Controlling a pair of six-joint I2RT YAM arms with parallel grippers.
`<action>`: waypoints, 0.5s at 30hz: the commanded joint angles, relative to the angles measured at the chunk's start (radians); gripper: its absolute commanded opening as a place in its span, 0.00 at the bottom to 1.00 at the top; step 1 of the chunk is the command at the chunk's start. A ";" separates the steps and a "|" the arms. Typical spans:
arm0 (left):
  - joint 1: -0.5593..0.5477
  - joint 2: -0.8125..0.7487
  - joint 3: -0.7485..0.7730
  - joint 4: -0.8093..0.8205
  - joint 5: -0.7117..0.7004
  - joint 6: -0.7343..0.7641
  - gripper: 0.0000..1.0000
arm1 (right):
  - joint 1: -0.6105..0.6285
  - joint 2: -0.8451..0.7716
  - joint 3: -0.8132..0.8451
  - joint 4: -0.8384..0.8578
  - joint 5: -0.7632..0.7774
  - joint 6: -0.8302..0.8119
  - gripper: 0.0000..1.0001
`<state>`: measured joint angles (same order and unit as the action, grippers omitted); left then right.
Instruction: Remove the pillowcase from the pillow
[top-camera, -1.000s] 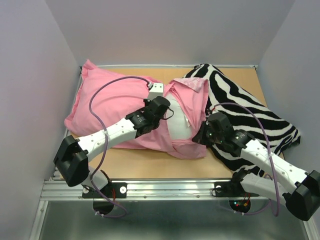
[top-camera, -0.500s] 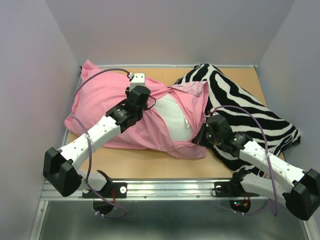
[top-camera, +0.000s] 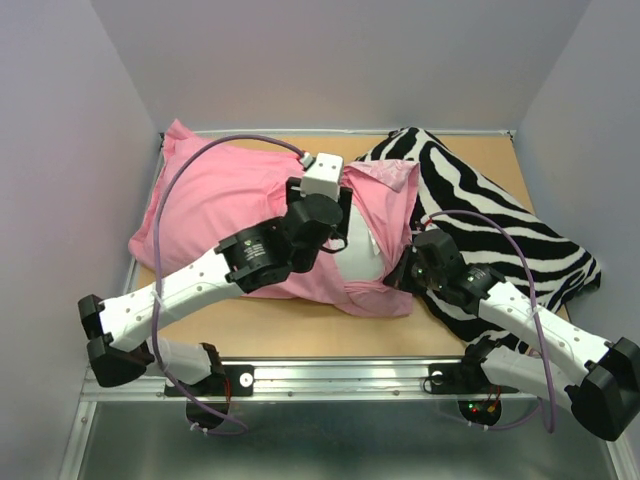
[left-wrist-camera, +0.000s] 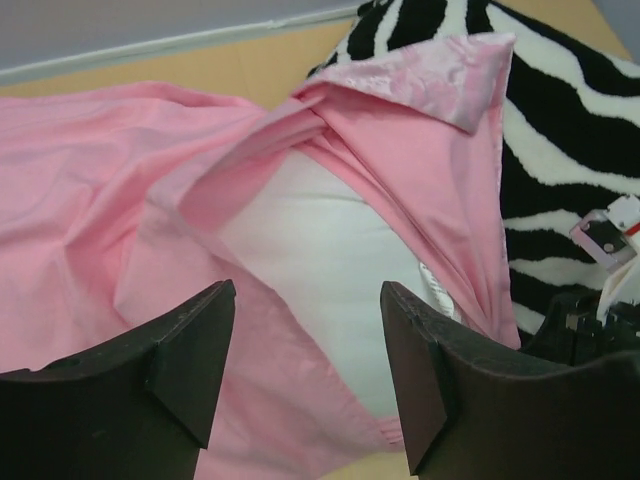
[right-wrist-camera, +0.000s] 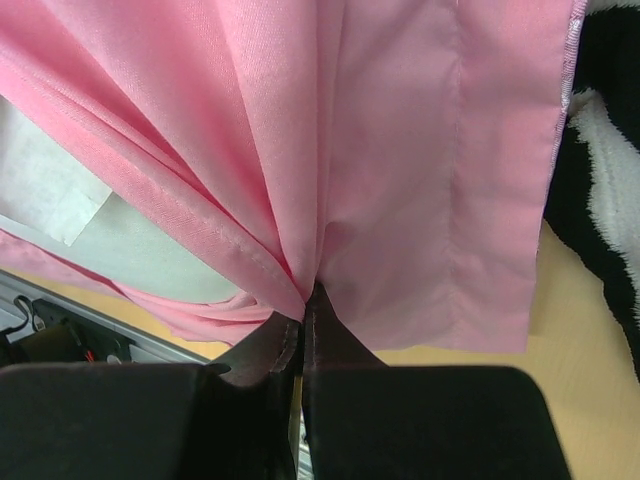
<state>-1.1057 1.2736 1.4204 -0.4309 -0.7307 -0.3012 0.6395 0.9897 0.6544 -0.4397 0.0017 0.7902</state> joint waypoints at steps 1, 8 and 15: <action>-0.055 0.088 0.005 -0.026 -0.078 -0.042 0.71 | -0.006 0.001 -0.018 0.027 0.027 -0.002 0.01; -0.094 0.223 -0.047 0.041 0.005 -0.026 0.77 | -0.004 -0.013 -0.018 0.025 0.026 -0.003 0.02; -0.094 0.325 -0.090 0.121 0.063 -0.021 0.99 | -0.006 -0.017 -0.016 0.025 0.026 -0.003 0.02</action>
<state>-1.1961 1.5806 1.3575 -0.3897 -0.6907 -0.3233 0.6395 0.9890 0.6544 -0.4385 0.0017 0.7902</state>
